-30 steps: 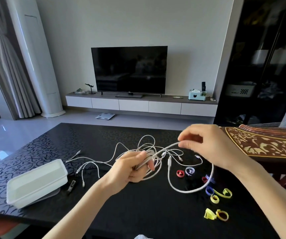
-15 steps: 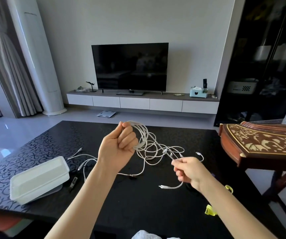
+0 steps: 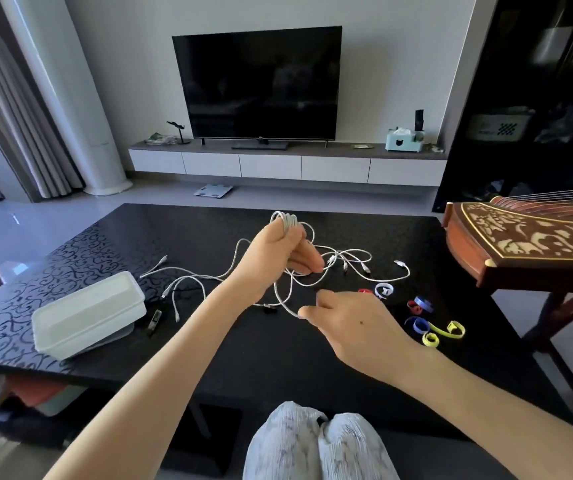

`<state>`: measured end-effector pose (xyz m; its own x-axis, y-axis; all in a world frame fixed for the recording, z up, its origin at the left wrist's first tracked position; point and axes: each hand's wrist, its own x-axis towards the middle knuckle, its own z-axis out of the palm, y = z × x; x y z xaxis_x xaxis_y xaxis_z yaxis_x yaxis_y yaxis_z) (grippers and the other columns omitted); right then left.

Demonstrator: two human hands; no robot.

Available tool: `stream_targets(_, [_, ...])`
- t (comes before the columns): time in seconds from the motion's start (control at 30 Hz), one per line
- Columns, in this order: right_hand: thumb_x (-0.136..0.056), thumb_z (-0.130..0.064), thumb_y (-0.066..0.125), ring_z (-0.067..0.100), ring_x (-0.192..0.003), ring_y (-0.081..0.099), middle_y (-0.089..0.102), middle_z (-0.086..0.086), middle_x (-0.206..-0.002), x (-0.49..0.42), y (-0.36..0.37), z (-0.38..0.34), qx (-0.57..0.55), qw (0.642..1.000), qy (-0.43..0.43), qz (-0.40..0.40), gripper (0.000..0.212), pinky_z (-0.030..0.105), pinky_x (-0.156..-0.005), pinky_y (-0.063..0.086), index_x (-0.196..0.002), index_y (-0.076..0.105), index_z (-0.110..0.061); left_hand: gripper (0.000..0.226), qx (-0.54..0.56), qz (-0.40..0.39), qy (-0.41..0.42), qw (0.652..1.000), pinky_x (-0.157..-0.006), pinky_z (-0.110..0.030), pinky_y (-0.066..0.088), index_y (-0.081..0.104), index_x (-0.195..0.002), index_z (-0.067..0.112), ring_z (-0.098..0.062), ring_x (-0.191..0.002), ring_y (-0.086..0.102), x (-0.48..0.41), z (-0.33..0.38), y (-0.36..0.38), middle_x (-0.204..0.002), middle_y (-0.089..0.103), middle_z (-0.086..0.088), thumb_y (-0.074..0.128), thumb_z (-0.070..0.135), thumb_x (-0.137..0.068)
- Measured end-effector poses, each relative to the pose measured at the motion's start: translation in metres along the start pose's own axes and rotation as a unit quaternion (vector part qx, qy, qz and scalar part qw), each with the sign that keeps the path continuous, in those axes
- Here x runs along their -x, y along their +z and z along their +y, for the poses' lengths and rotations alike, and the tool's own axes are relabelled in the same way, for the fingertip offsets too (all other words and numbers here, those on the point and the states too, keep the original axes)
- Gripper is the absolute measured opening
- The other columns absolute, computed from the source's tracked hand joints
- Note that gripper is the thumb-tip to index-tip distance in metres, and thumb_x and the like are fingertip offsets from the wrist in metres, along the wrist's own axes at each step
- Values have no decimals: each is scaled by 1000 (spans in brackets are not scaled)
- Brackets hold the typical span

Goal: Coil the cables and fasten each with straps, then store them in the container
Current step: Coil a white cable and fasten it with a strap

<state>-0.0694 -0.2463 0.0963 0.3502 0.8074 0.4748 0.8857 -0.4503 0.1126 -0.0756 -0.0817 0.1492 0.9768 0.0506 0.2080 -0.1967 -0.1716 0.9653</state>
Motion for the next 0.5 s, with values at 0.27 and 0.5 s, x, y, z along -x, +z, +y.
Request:
stream_targets(0.27, [-83, -23, 63, 9, -70, 59, 63, -9, -77, -16, -76, 43, -88, 995, -26, 32, 15, 26, -65, 49, -93, 73, -16, 26, -21, -217, -63, 974, -39, -20, 27, 49, -81, 7, -11, -34, 36, 26, -4, 2, -44, 48, 0, 35, 15, -102])
stream_targets(0.5, [-87, -24, 65, -3, -70, 59, 63, -17, -71, -23, -86, 81, -146, 982, 117, -26, 12, 16, -70, 44, -93, 75, -22, 25, 262, -327, -84, 904, -40, -15, 25, 66, -88, 8, -3, -36, 23, 25, -11, -9, -43, 29, 11, 45, 21, -93])
